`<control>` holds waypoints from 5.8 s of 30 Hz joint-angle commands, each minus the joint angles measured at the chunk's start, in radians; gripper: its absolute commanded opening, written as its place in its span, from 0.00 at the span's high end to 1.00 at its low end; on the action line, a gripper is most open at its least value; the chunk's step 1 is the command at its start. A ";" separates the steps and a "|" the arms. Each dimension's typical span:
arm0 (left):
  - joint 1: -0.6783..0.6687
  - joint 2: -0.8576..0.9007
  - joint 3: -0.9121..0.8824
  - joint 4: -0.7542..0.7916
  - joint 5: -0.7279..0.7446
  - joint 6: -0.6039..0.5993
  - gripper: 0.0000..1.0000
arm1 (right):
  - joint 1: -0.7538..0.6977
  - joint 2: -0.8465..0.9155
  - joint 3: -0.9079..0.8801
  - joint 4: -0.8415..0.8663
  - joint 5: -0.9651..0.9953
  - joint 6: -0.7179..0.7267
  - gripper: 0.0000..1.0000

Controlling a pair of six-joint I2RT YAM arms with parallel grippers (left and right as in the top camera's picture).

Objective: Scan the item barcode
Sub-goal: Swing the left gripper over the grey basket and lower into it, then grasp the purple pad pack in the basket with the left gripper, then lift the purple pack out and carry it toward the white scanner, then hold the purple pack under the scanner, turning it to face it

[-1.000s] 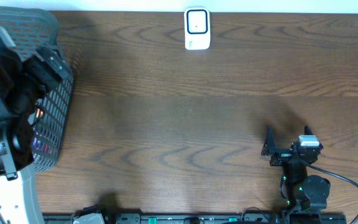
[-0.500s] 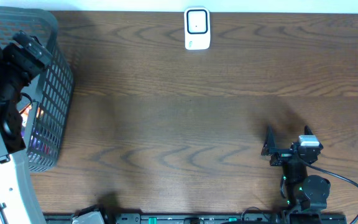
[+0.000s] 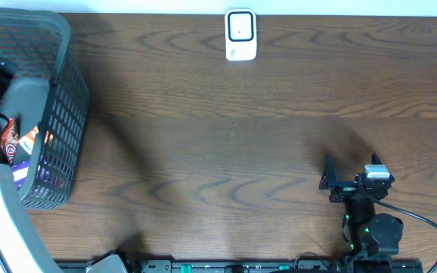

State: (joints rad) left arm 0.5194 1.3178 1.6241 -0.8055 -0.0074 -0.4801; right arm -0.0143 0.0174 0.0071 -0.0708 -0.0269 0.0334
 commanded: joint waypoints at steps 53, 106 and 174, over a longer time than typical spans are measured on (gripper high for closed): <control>0.092 0.284 -0.274 -0.202 -0.174 -0.454 0.93 | -0.005 -0.004 -0.002 -0.004 -0.002 0.007 0.01; -1.259 0.600 -0.112 0.003 -0.561 0.045 0.29 | -0.005 -0.004 -0.002 -0.004 -0.002 0.007 0.01; -0.931 0.786 -0.104 0.137 0.397 -0.006 0.36 | -0.005 -0.004 -0.002 -0.004 -0.002 0.007 0.01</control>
State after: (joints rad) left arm -0.4095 2.0708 1.5249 -0.6903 0.2039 -0.6197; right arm -0.0143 0.0174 0.0071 -0.0708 -0.0269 0.0334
